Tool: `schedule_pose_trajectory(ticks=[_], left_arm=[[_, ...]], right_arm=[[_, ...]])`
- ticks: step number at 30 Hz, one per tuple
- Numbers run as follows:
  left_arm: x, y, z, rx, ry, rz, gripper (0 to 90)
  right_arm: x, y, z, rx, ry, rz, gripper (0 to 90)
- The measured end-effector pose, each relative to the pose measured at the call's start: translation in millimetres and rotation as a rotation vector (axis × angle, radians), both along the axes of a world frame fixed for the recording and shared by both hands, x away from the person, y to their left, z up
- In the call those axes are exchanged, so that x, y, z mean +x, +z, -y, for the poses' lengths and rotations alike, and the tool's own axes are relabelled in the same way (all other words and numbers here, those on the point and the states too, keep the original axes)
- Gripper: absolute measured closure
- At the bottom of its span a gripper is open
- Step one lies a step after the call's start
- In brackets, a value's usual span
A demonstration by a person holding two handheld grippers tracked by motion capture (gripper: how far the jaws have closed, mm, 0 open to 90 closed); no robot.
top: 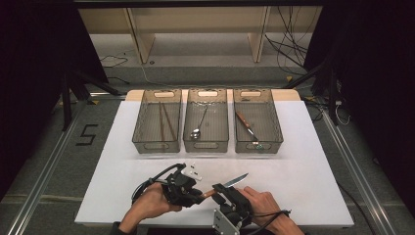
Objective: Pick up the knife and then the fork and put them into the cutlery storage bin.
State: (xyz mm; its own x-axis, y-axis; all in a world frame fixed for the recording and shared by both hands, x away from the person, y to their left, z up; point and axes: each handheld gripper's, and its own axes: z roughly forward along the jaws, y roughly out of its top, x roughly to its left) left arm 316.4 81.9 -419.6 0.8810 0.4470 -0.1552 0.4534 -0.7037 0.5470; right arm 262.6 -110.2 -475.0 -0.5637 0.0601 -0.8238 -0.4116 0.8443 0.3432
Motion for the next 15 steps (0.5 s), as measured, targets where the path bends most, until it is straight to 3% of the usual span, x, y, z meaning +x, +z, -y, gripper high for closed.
schedule_pose_trajectory(ticks=[13, 15], left_arm=[[-0.6, 3.0, -1.7, -0.031, -0.007, -0.024, 75.5], [0.0, 3.3, -2.9, -0.047, -0.002, -0.032, 75.5]], right_arm=[[-6.0, -7.2, -2.2, -0.070, 0.036, 0.145, 77.3], [-6.9, -9.0, -2.4, -0.089, 0.053, 0.198, 78.3]])
